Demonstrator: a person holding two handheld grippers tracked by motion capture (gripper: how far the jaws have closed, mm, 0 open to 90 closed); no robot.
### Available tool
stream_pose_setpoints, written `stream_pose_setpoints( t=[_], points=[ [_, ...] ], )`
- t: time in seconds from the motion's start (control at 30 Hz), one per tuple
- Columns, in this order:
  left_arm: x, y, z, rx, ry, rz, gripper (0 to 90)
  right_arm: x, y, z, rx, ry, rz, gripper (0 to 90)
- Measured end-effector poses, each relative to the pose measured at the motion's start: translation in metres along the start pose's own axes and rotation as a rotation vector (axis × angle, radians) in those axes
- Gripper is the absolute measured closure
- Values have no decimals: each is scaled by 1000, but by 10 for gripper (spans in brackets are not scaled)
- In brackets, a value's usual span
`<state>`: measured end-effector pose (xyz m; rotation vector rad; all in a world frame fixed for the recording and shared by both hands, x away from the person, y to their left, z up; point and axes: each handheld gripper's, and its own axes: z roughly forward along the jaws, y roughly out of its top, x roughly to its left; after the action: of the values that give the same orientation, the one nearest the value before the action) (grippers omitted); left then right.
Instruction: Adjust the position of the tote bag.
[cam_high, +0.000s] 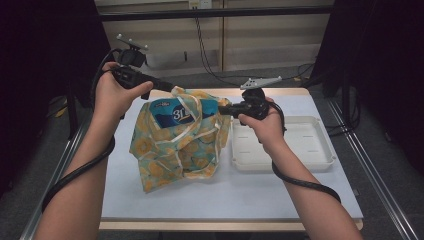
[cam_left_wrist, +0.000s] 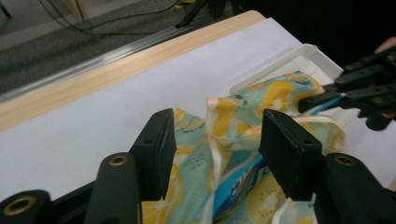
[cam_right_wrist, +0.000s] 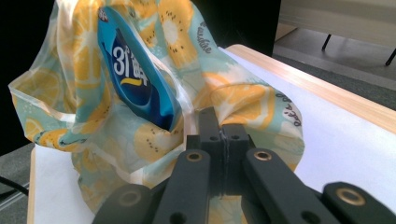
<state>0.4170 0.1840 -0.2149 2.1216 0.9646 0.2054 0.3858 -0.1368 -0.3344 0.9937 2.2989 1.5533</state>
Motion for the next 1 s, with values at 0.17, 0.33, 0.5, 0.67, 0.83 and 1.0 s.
stream_pose_setpoints(
  t=[0.17,0.33,0.5,0.67,0.83,1.0],
  points=[
    [-9,1,-10,-9,-25,22,437,0,-1,0,4,-2,-1,900],
    [-16,-5,-15,3,-48,54,437,1,-1,0,3,-2,0,900],
    [-28,-18,-14,19,-77,92,464,1,-2,1,7,1,-1,900],
    [-36,-30,-5,26,-104,97,454,3,-2,2,9,-1,0,900],
    [-36,-41,8,39,-145,89,425,3,-2,3,8,1,-2,900],
    [-34,-48,18,59,-168,90,422,3,-1,3,8,-4,2,900]
  ],
)
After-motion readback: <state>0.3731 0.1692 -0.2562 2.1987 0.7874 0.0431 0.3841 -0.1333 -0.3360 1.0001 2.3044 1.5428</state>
